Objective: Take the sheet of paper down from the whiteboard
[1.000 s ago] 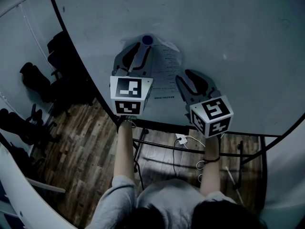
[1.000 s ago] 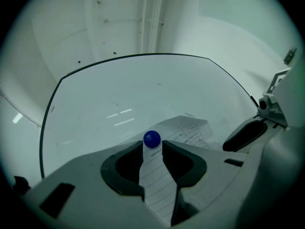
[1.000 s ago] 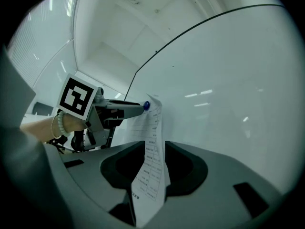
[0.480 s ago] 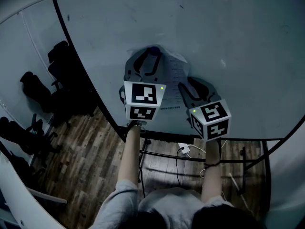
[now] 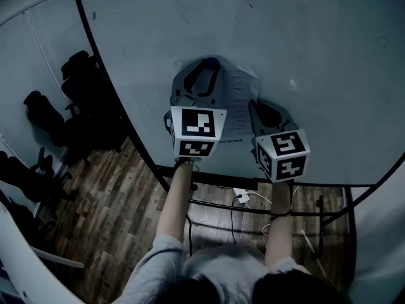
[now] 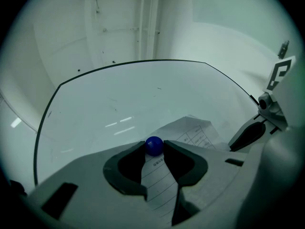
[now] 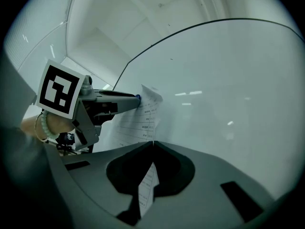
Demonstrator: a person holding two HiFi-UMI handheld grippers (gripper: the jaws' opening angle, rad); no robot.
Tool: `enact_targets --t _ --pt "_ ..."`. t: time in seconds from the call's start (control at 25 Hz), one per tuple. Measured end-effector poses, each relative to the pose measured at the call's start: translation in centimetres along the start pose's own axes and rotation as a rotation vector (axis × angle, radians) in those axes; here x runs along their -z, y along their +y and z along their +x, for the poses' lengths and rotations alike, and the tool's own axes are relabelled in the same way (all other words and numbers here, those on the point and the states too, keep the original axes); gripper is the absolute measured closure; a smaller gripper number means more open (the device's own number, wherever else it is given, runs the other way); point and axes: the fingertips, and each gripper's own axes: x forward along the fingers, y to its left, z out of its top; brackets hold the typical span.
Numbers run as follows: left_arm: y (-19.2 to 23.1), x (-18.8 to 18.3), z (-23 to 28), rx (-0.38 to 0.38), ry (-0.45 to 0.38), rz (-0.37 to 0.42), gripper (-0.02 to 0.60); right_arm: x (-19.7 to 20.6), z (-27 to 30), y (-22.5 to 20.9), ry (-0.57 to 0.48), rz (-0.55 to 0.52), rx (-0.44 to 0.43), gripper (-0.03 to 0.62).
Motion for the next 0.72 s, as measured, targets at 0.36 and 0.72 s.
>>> enact_targets --t 0.36,0.72 --pt "-0.3 -0.1 -0.3 0.01 0.001 0.005 0.457 0.7 -0.2 1.0 0.014 0.021 -0.046 0.594" --pt "-0.5 0.0 -0.2 0.011 0.002 -0.009 0.457 2.1 0.0 2.6 0.046 0.039 -0.105 0.594"
